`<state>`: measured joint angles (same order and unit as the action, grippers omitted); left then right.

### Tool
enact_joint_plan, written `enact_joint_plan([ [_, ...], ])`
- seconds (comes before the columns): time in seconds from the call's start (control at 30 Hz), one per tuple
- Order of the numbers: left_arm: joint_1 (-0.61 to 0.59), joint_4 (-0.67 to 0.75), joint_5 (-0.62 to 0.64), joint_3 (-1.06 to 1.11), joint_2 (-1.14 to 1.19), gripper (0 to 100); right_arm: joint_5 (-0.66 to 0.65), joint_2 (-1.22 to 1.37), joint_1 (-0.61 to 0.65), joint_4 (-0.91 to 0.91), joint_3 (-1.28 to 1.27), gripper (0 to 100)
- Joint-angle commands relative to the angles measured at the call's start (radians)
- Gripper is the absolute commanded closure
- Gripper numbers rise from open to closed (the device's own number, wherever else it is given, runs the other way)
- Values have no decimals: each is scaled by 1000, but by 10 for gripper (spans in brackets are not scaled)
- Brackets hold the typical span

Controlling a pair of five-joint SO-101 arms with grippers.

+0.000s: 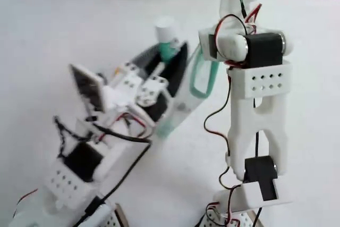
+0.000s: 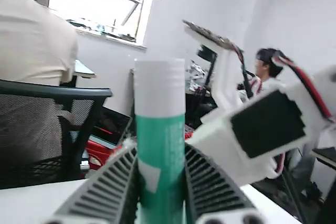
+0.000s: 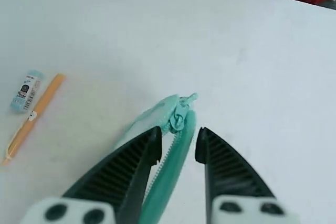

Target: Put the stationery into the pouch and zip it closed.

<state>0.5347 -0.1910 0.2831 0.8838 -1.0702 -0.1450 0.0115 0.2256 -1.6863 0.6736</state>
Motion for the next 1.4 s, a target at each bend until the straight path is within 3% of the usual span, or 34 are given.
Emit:
enact_joint_plan([
  [0.0, -81, -129, 75, -54, -191, 976, -8, -13, 39, 22, 12, 883],
  [0.33, -59, -146, 83, -41, -214, 975, -8, -15, 84, 19, 9, 885],
  [0.53, -22, -109, 78, 5, -119, 876, -14, -7, 87, 35, 11, 945],
  [0.77, -25, -44, 78, 14, -53, 889, -18, -13, 131, 59, 11, 950],
  [1.37, -31, 40, 75, 31, 94, 906, -61, -4, 74, 67, 3, 980],
])
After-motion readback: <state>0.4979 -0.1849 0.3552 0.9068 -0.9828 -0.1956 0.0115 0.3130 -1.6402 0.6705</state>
